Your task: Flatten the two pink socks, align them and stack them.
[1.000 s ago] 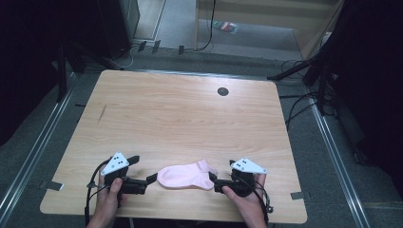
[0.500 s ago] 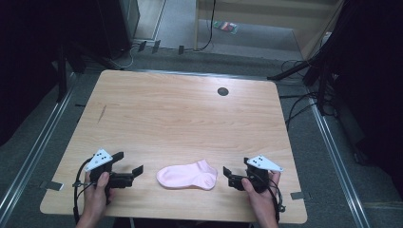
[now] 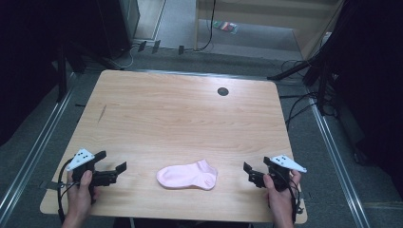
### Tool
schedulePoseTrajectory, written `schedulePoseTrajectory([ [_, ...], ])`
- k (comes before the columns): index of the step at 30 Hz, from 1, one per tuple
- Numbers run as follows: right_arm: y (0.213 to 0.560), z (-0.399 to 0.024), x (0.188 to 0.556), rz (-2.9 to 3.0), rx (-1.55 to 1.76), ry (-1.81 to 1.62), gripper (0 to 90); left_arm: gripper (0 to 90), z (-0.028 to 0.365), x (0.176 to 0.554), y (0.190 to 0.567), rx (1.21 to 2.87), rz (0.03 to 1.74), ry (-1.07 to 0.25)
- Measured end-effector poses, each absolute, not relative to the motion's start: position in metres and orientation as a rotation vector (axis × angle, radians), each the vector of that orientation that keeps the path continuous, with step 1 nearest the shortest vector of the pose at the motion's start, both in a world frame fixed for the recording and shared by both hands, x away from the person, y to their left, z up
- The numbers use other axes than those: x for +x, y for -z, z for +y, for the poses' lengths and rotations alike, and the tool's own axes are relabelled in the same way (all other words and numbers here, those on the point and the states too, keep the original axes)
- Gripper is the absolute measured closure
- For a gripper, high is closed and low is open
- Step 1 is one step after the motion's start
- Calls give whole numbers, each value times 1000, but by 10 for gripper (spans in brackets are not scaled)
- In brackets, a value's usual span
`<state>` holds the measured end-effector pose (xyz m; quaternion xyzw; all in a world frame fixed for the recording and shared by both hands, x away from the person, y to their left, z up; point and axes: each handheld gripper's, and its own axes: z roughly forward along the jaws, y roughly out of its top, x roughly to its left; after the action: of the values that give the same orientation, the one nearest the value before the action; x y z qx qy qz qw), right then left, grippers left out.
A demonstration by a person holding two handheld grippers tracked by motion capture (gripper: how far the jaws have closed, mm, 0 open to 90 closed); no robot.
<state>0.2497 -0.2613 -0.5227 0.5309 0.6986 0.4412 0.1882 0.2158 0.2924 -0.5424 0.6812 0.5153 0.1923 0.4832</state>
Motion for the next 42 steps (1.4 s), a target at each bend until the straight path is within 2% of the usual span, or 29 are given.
schedulePoseTrajectory([
  [20,532,-316,231,1907,1605,-1215,127,2,346,189,543,1586,1321,-537],
  [36,545,-352,217,1865,1640,-1174,130,2,374,171,549,1593,1374,-579],
  [42,547,-356,212,1872,1640,-1170,130,2,372,174,552,1619,1381,-577],
])
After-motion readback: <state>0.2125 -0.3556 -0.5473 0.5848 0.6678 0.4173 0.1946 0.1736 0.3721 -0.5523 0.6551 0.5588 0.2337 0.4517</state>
